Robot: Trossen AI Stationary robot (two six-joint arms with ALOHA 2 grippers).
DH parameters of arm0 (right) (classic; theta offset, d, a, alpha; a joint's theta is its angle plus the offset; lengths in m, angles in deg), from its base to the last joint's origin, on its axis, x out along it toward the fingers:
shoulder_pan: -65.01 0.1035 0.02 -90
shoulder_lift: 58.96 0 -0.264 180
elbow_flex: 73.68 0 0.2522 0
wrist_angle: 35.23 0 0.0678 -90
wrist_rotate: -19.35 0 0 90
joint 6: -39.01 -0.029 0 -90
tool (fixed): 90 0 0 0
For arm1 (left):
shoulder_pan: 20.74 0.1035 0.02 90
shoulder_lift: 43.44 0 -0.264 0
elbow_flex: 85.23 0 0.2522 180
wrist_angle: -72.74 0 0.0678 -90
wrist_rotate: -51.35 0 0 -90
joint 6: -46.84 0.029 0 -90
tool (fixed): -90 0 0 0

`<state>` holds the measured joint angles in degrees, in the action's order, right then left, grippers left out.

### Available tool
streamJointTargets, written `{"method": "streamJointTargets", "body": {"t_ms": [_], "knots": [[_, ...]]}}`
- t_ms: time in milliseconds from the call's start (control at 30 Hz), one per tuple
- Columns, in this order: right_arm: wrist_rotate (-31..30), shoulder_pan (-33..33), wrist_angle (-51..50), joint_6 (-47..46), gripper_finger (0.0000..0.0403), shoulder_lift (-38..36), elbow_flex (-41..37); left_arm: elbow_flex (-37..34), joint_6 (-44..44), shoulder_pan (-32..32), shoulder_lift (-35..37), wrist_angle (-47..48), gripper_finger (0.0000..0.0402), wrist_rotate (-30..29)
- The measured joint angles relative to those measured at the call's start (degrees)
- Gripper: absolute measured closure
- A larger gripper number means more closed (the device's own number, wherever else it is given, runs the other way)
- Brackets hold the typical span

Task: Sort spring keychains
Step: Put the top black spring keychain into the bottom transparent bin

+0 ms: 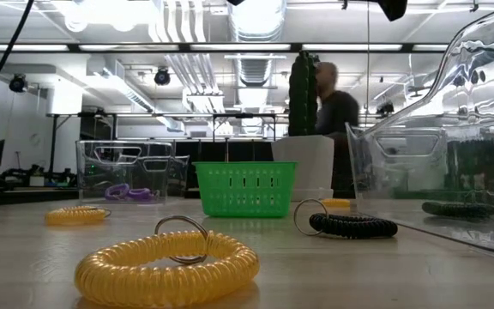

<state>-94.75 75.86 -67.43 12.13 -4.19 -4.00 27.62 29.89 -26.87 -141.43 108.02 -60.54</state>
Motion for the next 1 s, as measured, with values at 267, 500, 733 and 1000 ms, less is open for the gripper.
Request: {"method": "streamJointTargets", "body": {"t_ms": [267, 500, 733, 1000], "knots": [[0.1, -0.1, 0.0, -0.1, 0.0153, 0.0, 0.0, 0.0, 0.1, 0.0, 0.0, 0.1, 0.0401, 0.0], [1.2, -0.1, -0.2, -1.1, 0.0147, -0.8, 0.0, 0.0, 0.2, 0.0, 0.0, 1.4, 0.0401, 0.0], [1.2, -0.6, -1.0, -1.3, 0.0148, -1.0, 0.0, 0.0, -0.1, 0.0, 0.0, -0.4, 0.0401, 2.0], [1.1, -2.3, -3.9, -1.7, 0.0142, -1.0, 0.0, 0.0, 0.0, -0.6, 0.0, -0.8, 0.0401, 3.0]]}}
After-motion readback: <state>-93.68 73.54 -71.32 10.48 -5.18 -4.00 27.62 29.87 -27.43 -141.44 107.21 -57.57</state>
